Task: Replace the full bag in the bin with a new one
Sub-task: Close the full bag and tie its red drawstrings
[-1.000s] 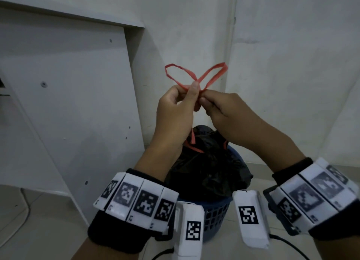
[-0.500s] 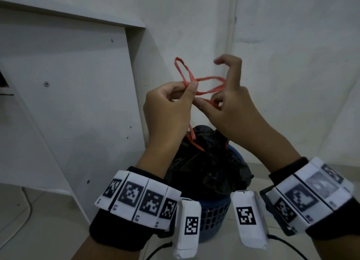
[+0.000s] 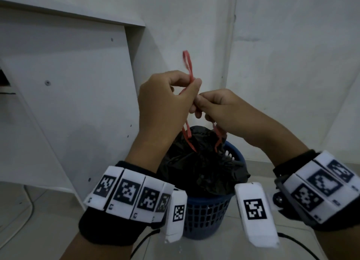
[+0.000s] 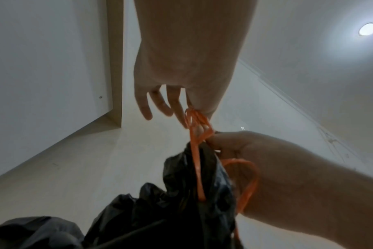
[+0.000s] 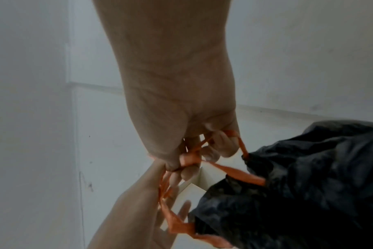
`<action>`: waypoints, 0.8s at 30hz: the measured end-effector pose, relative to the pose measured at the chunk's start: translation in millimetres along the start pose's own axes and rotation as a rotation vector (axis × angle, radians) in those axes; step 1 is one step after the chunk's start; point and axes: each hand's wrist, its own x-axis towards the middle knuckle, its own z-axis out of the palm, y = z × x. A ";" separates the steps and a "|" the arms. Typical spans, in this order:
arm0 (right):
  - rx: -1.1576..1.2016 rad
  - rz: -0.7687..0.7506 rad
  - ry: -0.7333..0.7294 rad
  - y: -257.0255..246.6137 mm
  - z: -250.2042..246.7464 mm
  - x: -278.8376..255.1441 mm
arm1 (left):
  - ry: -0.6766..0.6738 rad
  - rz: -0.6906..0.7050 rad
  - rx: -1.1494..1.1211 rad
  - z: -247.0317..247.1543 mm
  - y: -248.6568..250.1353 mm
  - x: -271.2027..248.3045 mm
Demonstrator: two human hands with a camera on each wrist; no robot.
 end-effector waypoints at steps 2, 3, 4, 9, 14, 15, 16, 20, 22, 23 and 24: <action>0.117 0.040 -0.076 0.3 -0.1 -2.4 | -0.104 -0.143 -0.118 -0.6 0.0 1.3; 0.170 0.048 -0.106 0.8 -0.1 -3.4 | -0.152 -0.223 -0.193 -0.6 0.1 1.0; 0.225 0.055 -0.125 1.4 -0.1 -4.1 | -0.180 -0.295 -0.252 -0.3 -0.4 0.6; 0.409 0.107 -0.092 4.5 0.3 -4.8 | -0.199 -0.652 -0.377 0.8 -2.0 -2.3; 0.414 0.120 -0.096 6.5 4.1 -6.1 | -0.220 -0.851 -0.453 2.5 -3.3 -5.1; 0.371 0.105 -0.087 5.3 4.1 -7.3 | -0.211 -0.874 -0.460 2.7 -3.1 -5.5; 0.302 0.078 -0.069 4.1 4.4 -8.3 | -0.201 -0.894 -0.466 3.1 -3.0 -5.7; 0.137 -0.079 0.150 5.6 8.9 -7.5 | -0.172 -0.944 -0.486 4.8 -2.9 -5.5; 0.146 -0.170 0.261 5.4 11.9 -5.7 | -0.174 -0.950 -0.493 6.2 -2.7 -6.1; 0.153 -0.204 0.306 4.7 13.3 -4.7 | -0.184 -0.953 -0.499 6.5 -1.8 -6.5; 0.153 -0.228 0.349 4.6 13.8 -3.2 | -0.191 -0.954 -0.508 6.8 -1.5 -6.7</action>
